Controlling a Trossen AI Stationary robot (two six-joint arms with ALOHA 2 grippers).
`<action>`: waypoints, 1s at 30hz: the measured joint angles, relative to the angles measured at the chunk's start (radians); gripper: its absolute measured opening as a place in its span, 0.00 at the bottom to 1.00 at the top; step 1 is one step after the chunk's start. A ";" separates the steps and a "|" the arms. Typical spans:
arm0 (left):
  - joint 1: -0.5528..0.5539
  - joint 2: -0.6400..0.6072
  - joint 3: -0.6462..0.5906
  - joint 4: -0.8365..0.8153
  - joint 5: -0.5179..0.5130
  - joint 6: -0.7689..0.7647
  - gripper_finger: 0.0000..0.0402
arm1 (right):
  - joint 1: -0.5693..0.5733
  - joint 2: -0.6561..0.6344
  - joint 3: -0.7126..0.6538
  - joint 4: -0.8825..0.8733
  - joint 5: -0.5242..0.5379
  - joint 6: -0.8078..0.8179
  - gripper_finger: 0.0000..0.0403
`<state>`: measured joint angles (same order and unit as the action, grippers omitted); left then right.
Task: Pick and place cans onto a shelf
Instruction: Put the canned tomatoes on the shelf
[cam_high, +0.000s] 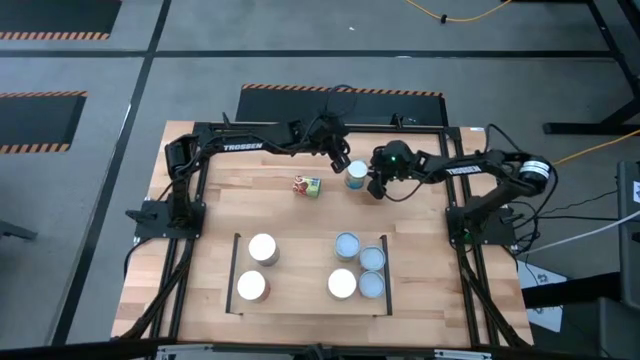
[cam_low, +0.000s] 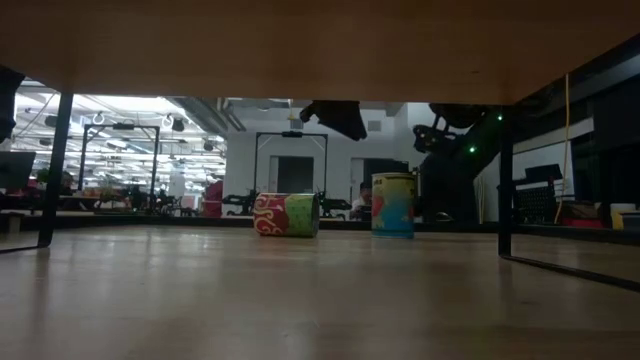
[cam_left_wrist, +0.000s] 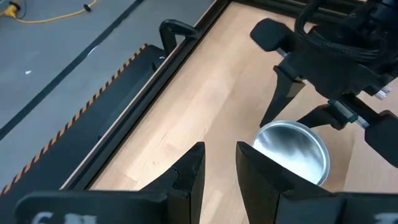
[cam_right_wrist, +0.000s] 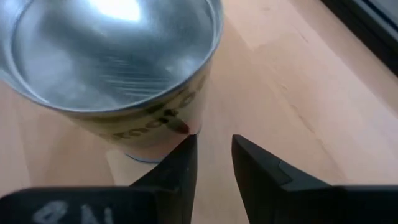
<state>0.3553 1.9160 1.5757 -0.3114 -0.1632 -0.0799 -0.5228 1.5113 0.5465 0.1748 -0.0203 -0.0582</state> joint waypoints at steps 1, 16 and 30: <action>0.000 0.000 0.000 -0.003 0.000 0.000 0.21 | 0.000 0.010 0.000 0.019 -0.012 0.000 0.26; 0.010 0.050 -0.003 -0.040 0.049 -0.054 0.21 | 0.003 0.065 0.000 0.153 -0.120 -0.033 0.26; 0.003 0.060 -0.002 -0.044 0.118 -0.103 0.21 | 0.003 0.065 0.000 0.170 -0.193 -0.056 0.26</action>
<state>0.3580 1.9759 1.5738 -0.3557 -0.0454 -0.1833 -0.5194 1.5764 0.5465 0.3447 -0.2138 -0.1146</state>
